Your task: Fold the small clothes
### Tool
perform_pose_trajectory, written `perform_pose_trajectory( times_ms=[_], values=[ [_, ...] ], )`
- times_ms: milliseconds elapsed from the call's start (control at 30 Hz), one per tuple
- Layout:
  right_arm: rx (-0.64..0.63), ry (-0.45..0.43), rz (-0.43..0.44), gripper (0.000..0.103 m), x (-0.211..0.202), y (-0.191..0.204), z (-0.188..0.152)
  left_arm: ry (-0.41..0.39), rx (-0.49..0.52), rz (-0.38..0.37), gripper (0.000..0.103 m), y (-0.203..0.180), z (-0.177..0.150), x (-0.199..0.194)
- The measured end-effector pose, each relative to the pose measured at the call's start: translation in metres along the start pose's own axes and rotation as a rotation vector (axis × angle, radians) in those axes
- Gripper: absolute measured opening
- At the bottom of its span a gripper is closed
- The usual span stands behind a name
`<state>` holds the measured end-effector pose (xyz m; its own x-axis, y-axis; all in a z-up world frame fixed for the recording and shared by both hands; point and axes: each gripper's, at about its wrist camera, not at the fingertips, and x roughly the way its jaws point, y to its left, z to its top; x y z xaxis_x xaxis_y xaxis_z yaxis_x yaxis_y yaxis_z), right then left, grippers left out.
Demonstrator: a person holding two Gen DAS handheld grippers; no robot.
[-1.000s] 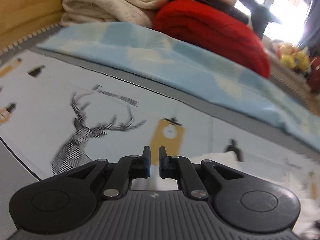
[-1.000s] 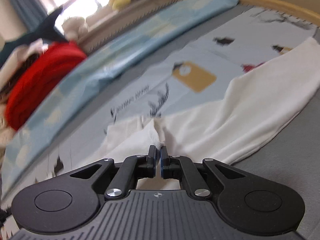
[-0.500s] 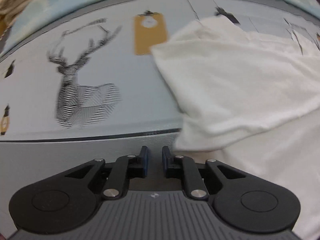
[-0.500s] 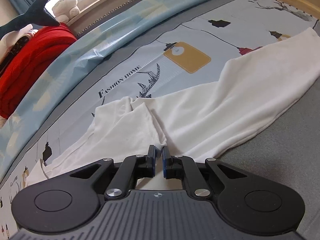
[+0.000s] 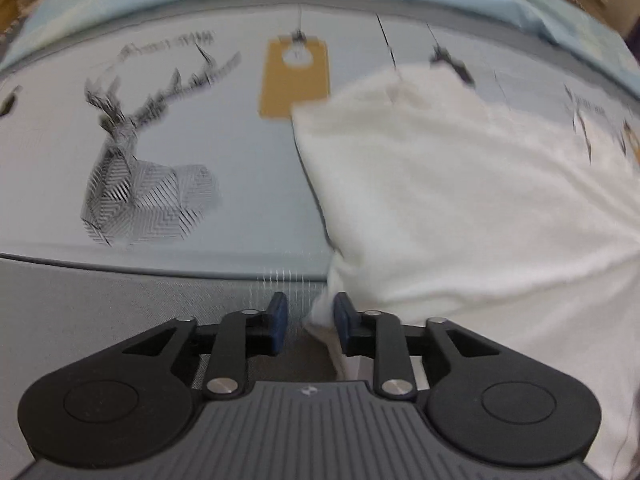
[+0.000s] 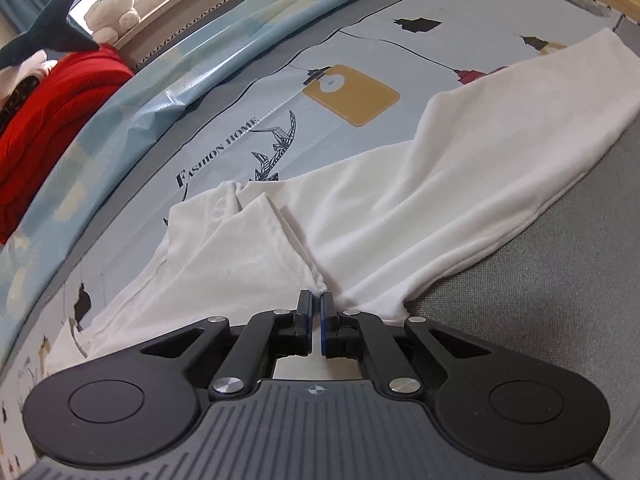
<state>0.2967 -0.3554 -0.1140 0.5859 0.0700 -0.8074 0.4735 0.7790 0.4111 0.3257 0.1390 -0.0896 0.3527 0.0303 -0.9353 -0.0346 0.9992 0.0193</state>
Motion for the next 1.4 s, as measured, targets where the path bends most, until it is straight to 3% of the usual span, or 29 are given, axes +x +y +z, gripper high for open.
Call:
perform_pose_trajectory(
  times_ms=[67,167,200,267,333,367,467,533,600,667,767,900,1100,1400],
  values=[
    [0.007,-0.018,0.0,0.002,-0.008,0.002,0.001,-0.074,0.034,0.002,0.026,-0.009,0.007,-0.017],
    [-0.035,-0.048,0.005,0.002,-0.023,0.012,0.004,-0.118,0.028,-0.095,0.027,-0.02,0.01,-0.025],
    [-0.08,-0.043,-0.028,0.003,-0.022,0.016,0.004,-0.093,0.035,-0.098,0.027,-0.024,0.01,-0.021],
    [-0.152,-0.029,-0.196,0.003,-0.015,0.018,0.001,0.004,0.075,-0.028,0.028,-0.031,0.0,0.0],
    [-0.151,-0.087,-0.31,0.007,-0.017,0.012,0.002,0.034,0.096,0.035,0.034,-0.029,-0.008,0.013],
    [-0.131,-0.123,-0.277,0.007,-0.022,0.01,0.004,0.034,0.086,0.032,0.033,-0.03,-0.007,0.009],
    [-0.162,-0.173,-0.066,0.007,-0.03,0.016,0.009,-0.045,0.092,-0.003,0.033,-0.036,0.0,-0.012],
    [-0.157,-0.071,0.078,0.026,-0.017,0.015,0.009,-0.053,0.082,-0.032,0.033,-0.042,0.001,-0.017],
    [-0.142,0.054,0.084,0.033,0.004,0.008,0.003,-0.018,0.08,-0.021,0.033,-0.05,0.0,-0.011],
    [-0.137,0.155,-0.02,0.03,0.023,-0.003,-0.006,-0.005,0.063,-0.015,0.033,-0.057,0.001,-0.012],
    [-0.083,0.12,0.003,0.029,0.012,-0.013,0.003,-0.076,0.053,-0.061,0.037,-0.072,0.011,-0.033],
    [-0.088,-0.068,0.0,0.03,-0.02,-0.027,0.027,-0.187,0.069,-0.097,0.048,-0.097,0.011,-0.07],
    [0.075,-0.165,-0.066,0.03,-0.038,-0.094,0.058,-0.183,0.15,-0.104,0.048,-0.14,0.007,-0.076],
    [0.29,-0.294,-0.181,0.03,-0.055,-0.215,0.092,-0.157,0.155,-0.105,0.048,-0.153,0.011,-0.057]
  ],
)
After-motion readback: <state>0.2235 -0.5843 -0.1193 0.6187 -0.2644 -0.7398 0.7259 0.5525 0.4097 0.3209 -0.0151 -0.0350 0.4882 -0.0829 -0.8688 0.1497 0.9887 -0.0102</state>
